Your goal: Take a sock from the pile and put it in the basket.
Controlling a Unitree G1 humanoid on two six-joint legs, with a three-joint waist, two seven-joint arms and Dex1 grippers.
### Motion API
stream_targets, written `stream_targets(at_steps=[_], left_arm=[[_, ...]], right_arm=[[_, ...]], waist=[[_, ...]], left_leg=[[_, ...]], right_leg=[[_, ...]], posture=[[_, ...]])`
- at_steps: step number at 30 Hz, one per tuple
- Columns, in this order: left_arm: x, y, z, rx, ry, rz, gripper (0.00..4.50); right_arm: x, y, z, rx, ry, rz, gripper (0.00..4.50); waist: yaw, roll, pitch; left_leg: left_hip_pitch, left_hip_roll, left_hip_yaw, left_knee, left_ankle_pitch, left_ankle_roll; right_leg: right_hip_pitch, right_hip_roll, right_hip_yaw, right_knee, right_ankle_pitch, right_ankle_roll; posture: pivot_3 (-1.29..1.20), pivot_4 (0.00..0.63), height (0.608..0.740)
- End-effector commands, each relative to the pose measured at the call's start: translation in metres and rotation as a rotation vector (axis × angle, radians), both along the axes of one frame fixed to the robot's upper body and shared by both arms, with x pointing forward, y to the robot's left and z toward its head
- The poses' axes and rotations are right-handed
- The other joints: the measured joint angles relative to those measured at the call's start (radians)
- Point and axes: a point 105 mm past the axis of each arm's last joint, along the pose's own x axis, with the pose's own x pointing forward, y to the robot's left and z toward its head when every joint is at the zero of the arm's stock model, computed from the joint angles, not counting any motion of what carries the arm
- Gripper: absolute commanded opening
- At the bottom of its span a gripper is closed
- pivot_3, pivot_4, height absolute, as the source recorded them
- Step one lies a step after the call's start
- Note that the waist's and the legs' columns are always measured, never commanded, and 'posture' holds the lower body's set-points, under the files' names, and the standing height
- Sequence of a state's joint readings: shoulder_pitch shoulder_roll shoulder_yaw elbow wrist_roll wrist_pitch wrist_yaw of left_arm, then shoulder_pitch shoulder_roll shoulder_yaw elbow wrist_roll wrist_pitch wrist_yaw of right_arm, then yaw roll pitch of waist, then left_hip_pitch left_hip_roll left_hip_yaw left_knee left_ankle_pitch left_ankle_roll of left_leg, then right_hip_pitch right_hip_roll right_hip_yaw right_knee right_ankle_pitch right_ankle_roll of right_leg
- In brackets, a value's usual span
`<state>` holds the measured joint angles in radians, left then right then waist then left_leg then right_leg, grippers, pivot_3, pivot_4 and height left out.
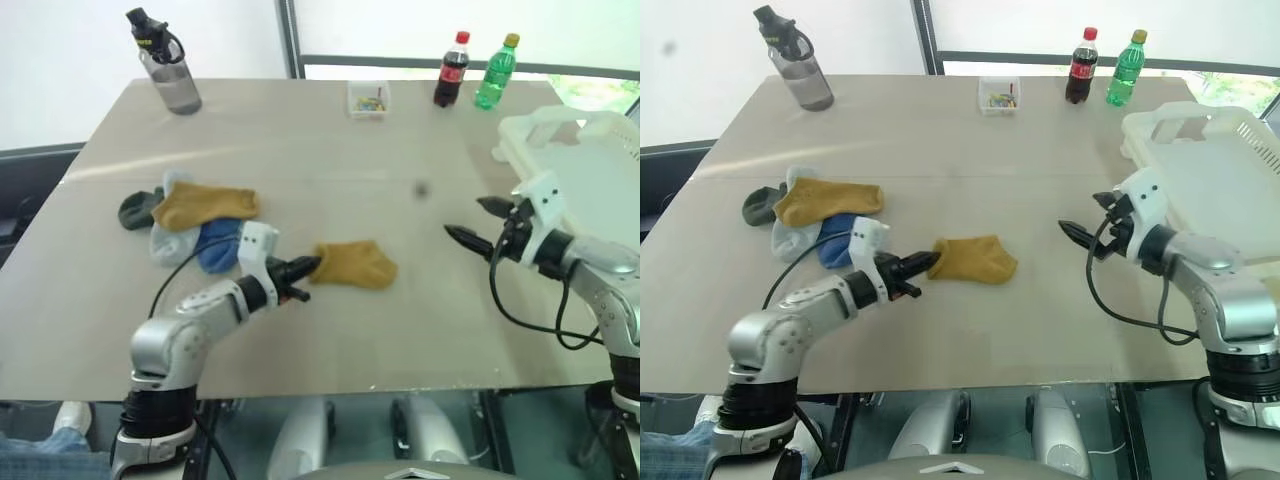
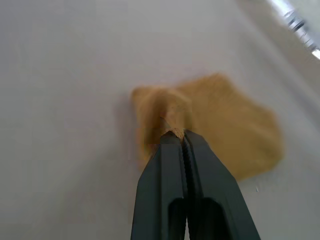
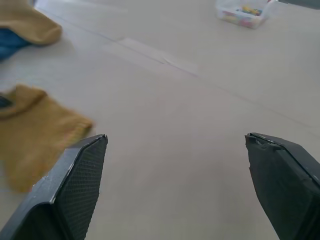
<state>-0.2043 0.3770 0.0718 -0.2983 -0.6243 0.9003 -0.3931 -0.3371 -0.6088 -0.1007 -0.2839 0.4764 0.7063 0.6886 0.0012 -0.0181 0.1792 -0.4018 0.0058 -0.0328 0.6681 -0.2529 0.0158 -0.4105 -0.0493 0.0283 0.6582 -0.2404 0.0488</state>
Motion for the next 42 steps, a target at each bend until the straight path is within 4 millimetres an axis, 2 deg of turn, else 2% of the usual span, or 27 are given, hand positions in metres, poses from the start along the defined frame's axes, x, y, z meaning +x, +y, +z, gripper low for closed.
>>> stream_targets(at_steps=[1,6,10,13,16,18,20,21,22,23,27,35,42], left_arm=[[-0.003,-0.007,-0.003,0.034,-0.021,0.001,0.07],[-0.007,-0.006,-0.006,0.058,-0.023,-0.006,0.07],[-0.012,-0.007,-0.008,0.058,-0.007,-0.021,0.07],[-0.019,-0.009,-0.009,0.055,0.007,-0.051,0.07],[-0.022,-0.010,-0.010,0.065,0.010,-0.061,0.07],[-0.022,-0.010,-0.010,0.065,0.010,-0.059,0.00],[-0.022,-0.010,-0.010,0.060,0.012,-0.055,0.00],[-0.024,-0.011,-0.010,0.062,0.017,-0.060,0.00],[-0.026,-0.011,-0.012,0.065,0.024,-0.068,0.00],[-0.028,-0.012,-0.013,0.068,0.029,-0.074,0.00],[-0.039,-0.014,-0.018,0.071,0.065,-0.101,0.00],[-0.063,-0.032,-0.017,0.017,0.116,-0.242,0.00],[-0.060,-0.033,-0.015,-0.001,0.098,-0.254,0.00]], right_arm=[[-0.012,0.025,0.000,0.022,0.013,0.088,4.50],[-0.020,0.061,-0.015,0.088,0.092,0.172,4.50],[-0.017,0.085,-0.026,0.104,0.113,0.198,4.50],[-0.017,0.095,-0.036,0.072,0.118,0.220,4.50],[-0.009,0.095,-0.055,-0.040,0.106,0.196,4.50],[-0.005,0.091,-0.065,-0.107,0.097,0.182,3.99],[-0.006,0.088,-0.073,-0.150,0.093,0.194,2.99],[-0.008,0.086,-0.076,-0.164,0.095,0.196,2.82],[-0.010,0.084,-0.079,-0.177,0.097,0.198,2.23],[-0.011,0.082,-0.080,-0.184,0.098,0.200,1.90],[-0.020,0.071,-0.083,-0.186,0.112,0.188,0.09],[-0.032,0.052,-0.077,-0.178,0.127,0.134,0.04],[-0.044,0.048,-0.072,-0.143,0.163,0.119,0.04]], waist=[[0.000,0.000,0.000],[-0.008,0.000,0.000],[-0.013,0.000,0.000],[-0.013,0.000,0.000],[-0.013,0.000,0.000],[-0.012,0.000,0.000],[-0.013,0.000,-0.001],[-0.013,0.000,-0.001],[-0.013,0.000,-0.001],[-0.013,0.000,-0.001],[-0.011,0.000,-0.001],[-0.011,0.000,-0.002],[-0.012,0.000,-0.002]], left_leg=[[0.000,0.000,0.000,0.000,0.000,0.000],[0.002,0.001,0.000,-0.001,0.000,0.000],[0.002,0.001,0.000,-0.001,0.000,0.000],[0.002,0.000,0.000,-0.001,0.000,0.000],[0.002,0.000,0.000,-0.001,0.000,0.000],[0.002,0.000,0.000,-0.001,0.000,0.000],[0.002,0.000,0.000,-0.001,0.000,0.000],[0.002,0.000,0.000,-0.001,0.000,0.000],[0.002,0.000,0.000,-0.001,0.000,0.000],[0.002,0.000,0.000,-0.001,0.000,0.000],[0.002,0.001,0.000,-0.001,0.000,0.000],[0.002,0.001,0.000,-0.001,0.000,0.000],[0.002,0.001,0.000,-0.001,0.000,0.000]], right_leg=[[0.000,0.000,0.000,0.000,0.000,0.000],[0.000,0.001,0.000,0.002,0.000,0.000],[0.000,0.001,0.000,0.003,0.000,0.000],[0.000,0.001,0.000,0.002,0.000,0.000],[0.000,0.001,0.000,0.002,0.000,0.000],[0.000,0.001,0.000,0.002,0.000,0.000],[0.000,0.001,0.000,0.002,0.000,0.000],[0.000,0.001,0.000,0.002,0.000,0.000],[0.000,0.001,0.000,0.002,0.000,0.000],[0.000,0.001,0.000,0.002,0.000,0.000],[0.000,0.001,0.000,0.002,0.000,0.000],[0.000,0.000,0.000,0.002,0.000,0.000],[0.000,0.000,0.000,0.002,0.000,0.000]], posture=[[0.00,0.150,0.740],[0.00,0.150,0.740],[0.00,0.150,0.740],[0.00,0.150,0.740],[0.00,0.150,0.740],[0.00,0.150,0.740],[0.00,0.150,0.740],[0.00,0.150,0.740],[0.00,0.150,0.740],[0.00,0.150,0.740],[0.00,0.150,0.740],[0.00,0.150,0.740],[0.00,0.150,0.740]])
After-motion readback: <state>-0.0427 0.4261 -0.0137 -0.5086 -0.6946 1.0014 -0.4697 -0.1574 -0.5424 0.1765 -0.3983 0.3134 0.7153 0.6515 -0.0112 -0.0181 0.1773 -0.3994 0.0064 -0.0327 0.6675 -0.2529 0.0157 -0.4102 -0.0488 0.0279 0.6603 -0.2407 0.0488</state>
